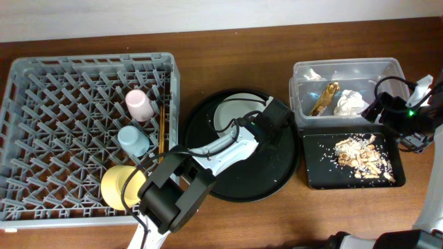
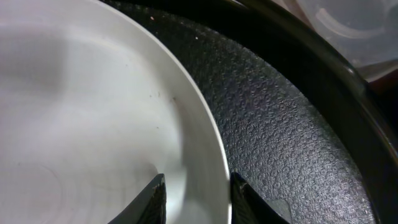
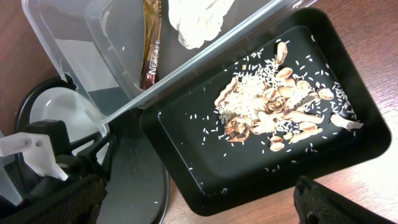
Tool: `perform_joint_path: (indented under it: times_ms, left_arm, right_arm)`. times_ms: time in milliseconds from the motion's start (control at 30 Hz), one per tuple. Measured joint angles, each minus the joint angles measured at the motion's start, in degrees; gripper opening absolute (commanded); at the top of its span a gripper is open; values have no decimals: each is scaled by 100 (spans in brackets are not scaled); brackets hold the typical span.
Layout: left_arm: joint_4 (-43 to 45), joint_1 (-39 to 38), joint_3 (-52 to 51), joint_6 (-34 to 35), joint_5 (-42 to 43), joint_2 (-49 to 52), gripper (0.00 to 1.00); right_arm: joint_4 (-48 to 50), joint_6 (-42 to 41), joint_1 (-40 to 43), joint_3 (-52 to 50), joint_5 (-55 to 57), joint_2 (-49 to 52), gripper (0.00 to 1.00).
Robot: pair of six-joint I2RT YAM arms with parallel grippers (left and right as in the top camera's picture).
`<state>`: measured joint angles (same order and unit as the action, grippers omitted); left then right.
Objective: Sort waste into correct bins and load items into the dishwasher rack
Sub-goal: 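Carry the white plate left and stand it upright in the rack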
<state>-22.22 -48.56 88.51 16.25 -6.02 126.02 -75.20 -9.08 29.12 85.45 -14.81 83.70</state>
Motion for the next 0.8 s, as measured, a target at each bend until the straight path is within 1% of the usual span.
perform_joint_path:
  times_ms: [100, 133, 400, 467, 500, 567, 633, 667, 733, 767, 800]
  left_arm:
    - [-20, 0, 0, 4, 9, 0, 4]
    - [-24, 0, 0, 13, 15, 0, 0]
    - [-129, -31, 68, -83, -138, -42, 0]
    - [-398, -13, 111, -85, -129, -162, 0]
    - [-699, 13, 149, -87, -105, -295, 0]
    - [-1237, 164, 262, -79, 26, -833, 0]
    - [-1541, 345, 409, -70, 210, -1353, 0]
    - [-1759, 579, 551, -59, 356, -1993, 0]
    - [-2011, 905, 719, -59, 601, -2677, 0]
    - [-2218, 1222, 826, -59, 785, -3226, 0]
    - [-2337, 1460, 890, -57, 933, -3563, 0]
  right_arm:
    - [0, 2, 0, 0, 0, 0, 99]
    - [0, 2, 0, 0, 0, 0, 99]
    - [-2, 2, 0, 0, 0, 0, 99]
    - [-2, -2, 0, 0, 0, 0, 99]
    - [0, 0, 0, 0, 0, 0, 99]
    - [0, 0, 0, 2, 0, 0, 99]
    - [4, 0, 0, 7, 0, 0, 99]
    - [0, -2, 0, 7, 0, 0, 99]
    - [-2, 0, 0, 9, 0, 0, 98]
    - [-2, 2, 0, 11, 0, 0, 99]
    - [0, 0, 0, 11, 0, 0, 99]
